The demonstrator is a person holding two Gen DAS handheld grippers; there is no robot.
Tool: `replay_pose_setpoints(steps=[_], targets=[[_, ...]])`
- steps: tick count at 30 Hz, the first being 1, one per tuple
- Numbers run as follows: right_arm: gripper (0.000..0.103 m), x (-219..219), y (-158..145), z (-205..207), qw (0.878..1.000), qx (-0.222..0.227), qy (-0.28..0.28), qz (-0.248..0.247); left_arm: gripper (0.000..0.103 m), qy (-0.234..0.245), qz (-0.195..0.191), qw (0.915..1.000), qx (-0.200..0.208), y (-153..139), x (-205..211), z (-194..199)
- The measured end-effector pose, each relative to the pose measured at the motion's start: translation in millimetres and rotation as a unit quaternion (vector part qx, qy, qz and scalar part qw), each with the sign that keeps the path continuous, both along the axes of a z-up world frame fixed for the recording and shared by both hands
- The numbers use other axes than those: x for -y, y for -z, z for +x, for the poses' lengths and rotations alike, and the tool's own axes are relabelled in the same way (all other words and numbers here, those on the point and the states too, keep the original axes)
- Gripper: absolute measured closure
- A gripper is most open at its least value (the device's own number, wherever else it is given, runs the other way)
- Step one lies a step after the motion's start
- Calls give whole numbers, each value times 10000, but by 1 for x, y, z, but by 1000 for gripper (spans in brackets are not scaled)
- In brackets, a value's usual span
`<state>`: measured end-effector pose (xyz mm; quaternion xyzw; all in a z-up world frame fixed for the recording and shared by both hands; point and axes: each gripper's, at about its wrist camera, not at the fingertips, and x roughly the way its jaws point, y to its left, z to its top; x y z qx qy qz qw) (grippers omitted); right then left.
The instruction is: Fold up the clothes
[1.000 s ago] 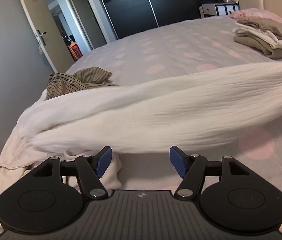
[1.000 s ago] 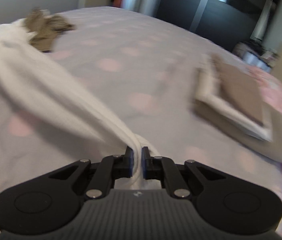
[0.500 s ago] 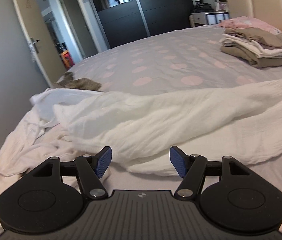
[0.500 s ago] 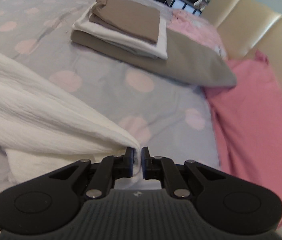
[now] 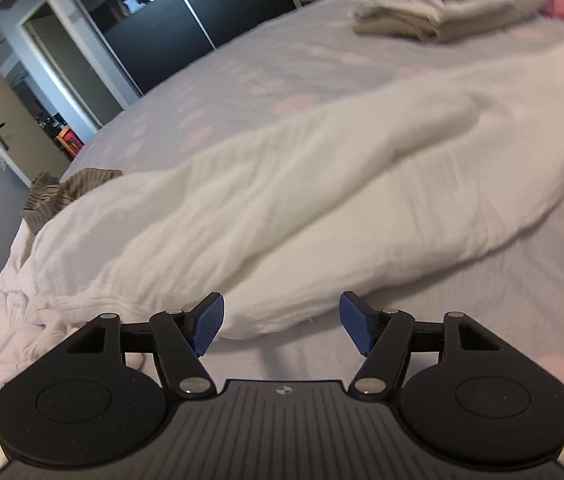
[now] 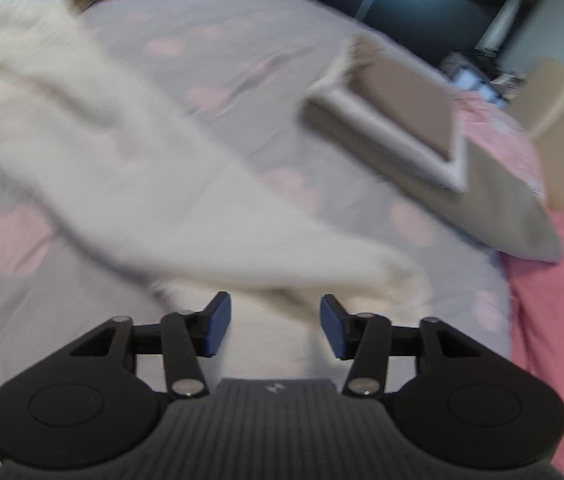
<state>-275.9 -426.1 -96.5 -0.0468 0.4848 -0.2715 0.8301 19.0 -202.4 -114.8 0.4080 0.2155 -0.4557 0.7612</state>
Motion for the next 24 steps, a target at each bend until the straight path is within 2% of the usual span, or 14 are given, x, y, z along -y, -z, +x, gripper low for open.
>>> replay_pose_setpoints(steps=[2, 3, 6, 9, 11, 12, 13, 14, 16, 18, 20, 24], targets=[[41, -6, 10, 0, 9998, -156, -105, -9, 40, 4, 186, 9998, 73, 10, 4, -2], [40, -4, 13, -3, 9999, -99, -71, 94, 40, -3, 280, 9995, 114, 15, 7, -2], [40, 2, 19, -10, 9991, 87, 25, 414, 41, 24, 225, 9993, 281, 20, 13, -4], [40, 1, 26, -11, 9972, 196, -92, 719, 57, 32, 194, 9996, 196, 18, 25, -4], [40, -3, 33, -9, 9972, 52, -212, 711, 71, -8, 247, 9996, 134, 17, 34, -2], [46, -5, 37, -8, 9975, -71, -275, 653, 84, -82, 231, 9997, 52, 15, 37, 0], [67, -6, 41, -7, 9976, -178, -315, 593, 89, -155, 215, 9996, -30, 13, 40, 3], [74, -4, 40, -10, 9980, -221, -259, 533, 90, -233, 156, 9995, -149, 8, 41, 6], [78, 4, 32, -19, 9983, -125, -84, 562, 96, -403, -116, 9984, -368, -6, 40, 14], [78, 11, 15, -34, 9987, 58, 73, 504, 96, -623, -494, 9949, -617, -24, 35, 24], [78, 18, 0, -48, 9994, 7, 74, 336, 97, -817, -841, 9898, -804, -43, 30, 32], [78, 36, -22, -76, 9992, -383, 110, -54, 98, -1010, -1344, 9826, -795, -77, 22, 40]])
